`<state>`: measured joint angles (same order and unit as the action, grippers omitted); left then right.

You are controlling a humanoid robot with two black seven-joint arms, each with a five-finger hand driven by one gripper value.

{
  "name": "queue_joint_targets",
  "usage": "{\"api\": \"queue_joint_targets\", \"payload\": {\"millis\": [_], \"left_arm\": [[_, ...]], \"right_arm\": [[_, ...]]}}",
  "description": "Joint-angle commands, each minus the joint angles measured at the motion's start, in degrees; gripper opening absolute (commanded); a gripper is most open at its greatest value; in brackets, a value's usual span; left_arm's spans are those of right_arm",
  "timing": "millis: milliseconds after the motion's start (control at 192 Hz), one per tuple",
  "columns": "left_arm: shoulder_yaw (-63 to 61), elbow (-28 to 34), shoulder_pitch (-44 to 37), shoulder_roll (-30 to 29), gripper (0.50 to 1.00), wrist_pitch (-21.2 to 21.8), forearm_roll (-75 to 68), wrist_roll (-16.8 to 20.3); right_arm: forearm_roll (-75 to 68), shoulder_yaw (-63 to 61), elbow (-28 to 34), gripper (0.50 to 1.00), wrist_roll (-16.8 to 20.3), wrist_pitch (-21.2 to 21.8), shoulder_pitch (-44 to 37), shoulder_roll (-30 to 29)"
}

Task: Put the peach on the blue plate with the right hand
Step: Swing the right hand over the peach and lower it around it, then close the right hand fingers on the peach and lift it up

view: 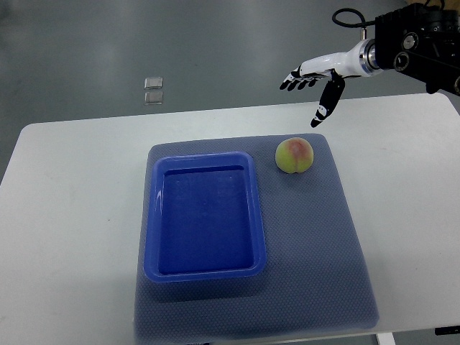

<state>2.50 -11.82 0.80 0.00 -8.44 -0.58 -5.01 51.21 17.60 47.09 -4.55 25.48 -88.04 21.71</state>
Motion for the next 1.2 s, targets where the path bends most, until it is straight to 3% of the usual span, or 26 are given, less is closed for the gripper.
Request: {"api": "queue_joint_targets", "payload": {"millis": [0, 402, 897, 970, 1017, 1023, 1096, 1148, 1153, 1174, 1195], "left_arm": [[-0.04, -0.13, -0.01, 0.0, 1.0, 0.01, 0.05, 0.0], [-0.04, -0.04, -0.01, 0.0, 1.0, 0.01, 0.05, 0.0], [-0.04, -0.04, -0.01, 0.0, 1.0, 0.01, 0.14, -0.09], [-0.04, -0.04, -0.01, 0.0, 1.0, 0.01, 0.05, -0.09], [-0.04, -0.04, -0.01, 0.0, 1.0, 0.01, 0.05, -0.09], [-0.04, -0.04, -0.01, 0.0, 1.0, 0.01, 0.14, -0.09], [-0.04, -0.13, -0.01, 0.0, 1.0, 0.01, 0.14, -0.09], [-0.04, -0.13, -0.01, 0.0, 1.0, 0.01, 0.14, -0.09], [-0.04, -0.13, -0.01, 0.0, 1.0, 0.01, 0.14, -0.09], [-0.04, -0.04, -0.01, 0.0, 1.0, 0.01, 0.14, -0.09], [-0.04, -0.04, -0.01, 0.0, 1.0, 0.01, 0.14, -0.09]], "right_arm": [[0.21, 2.53, 0.02, 0.936, 1.12, -0.69, -0.12, -2.73], [2.41, 7.71, -2.53, 0.934, 1.39, -7.81, 5.24, -8.61], [3.38, 8.06, -3.59, 0.926, 1.3, -12.56, 9.99, -9.05], [3.46, 8.15, -3.59, 0.877, 1.3, -13.7, 10.6, -9.05], [3.46, 8.15, -3.59, 0.876, 1.3, -13.7, 10.6, -9.05], [3.55, 8.15, -3.67, 0.832, 1.21, -14.14, 10.95, -9.05], [3.9, 8.15, -3.94, 0.783, 1.21, -14.76, 11.48, -9.49], [3.9, 8.15, -3.94, 0.782, 1.21, -14.76, 11.48, -9.49], [4.25, 8.15, -4.11, 0.732, 1.21, -15.1, 11.83, -9.58], [4.34, 8.15, -4.29, 0.695, 1.21, -15.28, 11.92, -9.67], [4.34, 8.15, -4.29, 0.695, 1.21, -15.28, 11.92, -9.67]]}}
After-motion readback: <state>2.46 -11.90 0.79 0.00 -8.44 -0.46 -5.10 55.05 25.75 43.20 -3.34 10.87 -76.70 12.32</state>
